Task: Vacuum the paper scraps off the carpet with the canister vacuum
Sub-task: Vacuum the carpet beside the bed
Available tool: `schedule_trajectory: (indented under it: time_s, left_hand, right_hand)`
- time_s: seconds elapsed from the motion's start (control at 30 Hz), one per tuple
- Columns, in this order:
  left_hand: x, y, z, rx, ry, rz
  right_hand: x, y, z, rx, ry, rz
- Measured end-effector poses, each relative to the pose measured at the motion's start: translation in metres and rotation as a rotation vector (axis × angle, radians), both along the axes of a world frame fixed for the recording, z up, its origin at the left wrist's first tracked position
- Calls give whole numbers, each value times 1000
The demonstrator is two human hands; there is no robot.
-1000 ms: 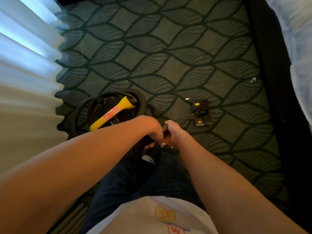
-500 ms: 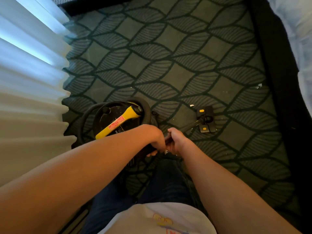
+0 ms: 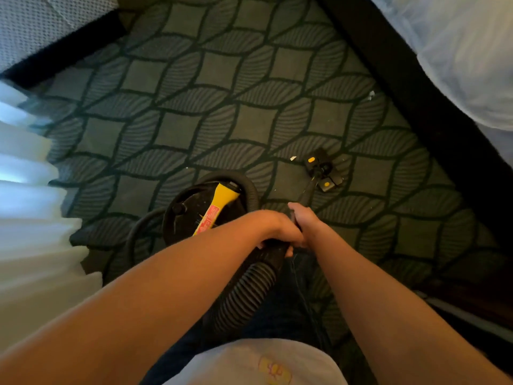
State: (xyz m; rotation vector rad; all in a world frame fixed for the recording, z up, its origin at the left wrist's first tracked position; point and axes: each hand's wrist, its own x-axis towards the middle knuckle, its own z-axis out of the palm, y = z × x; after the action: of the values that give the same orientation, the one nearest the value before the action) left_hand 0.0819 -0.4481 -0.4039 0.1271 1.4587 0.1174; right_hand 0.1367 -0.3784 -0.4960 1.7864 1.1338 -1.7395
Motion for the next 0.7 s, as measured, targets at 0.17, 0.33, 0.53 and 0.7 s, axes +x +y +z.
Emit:
schedule_trajectory:
  time_s: [0.17,0.33,0.53,0.7]
  left_hand:
    - [2,-30,-2,18,-9,-34]
    - [-1,-58,4,-8,-8,-82]
    - [-5,-74,17,-43,-8,-66]
    - [-2,-86,22,-63,-14,-28]
  right_hand:
    - [9,-27,-7,-19,52,-94]
    - [10,-61,-1,26,58,-99]
    - [11,-80,14,21,0,1]
    - [13,-93,25,-54,-20,32]
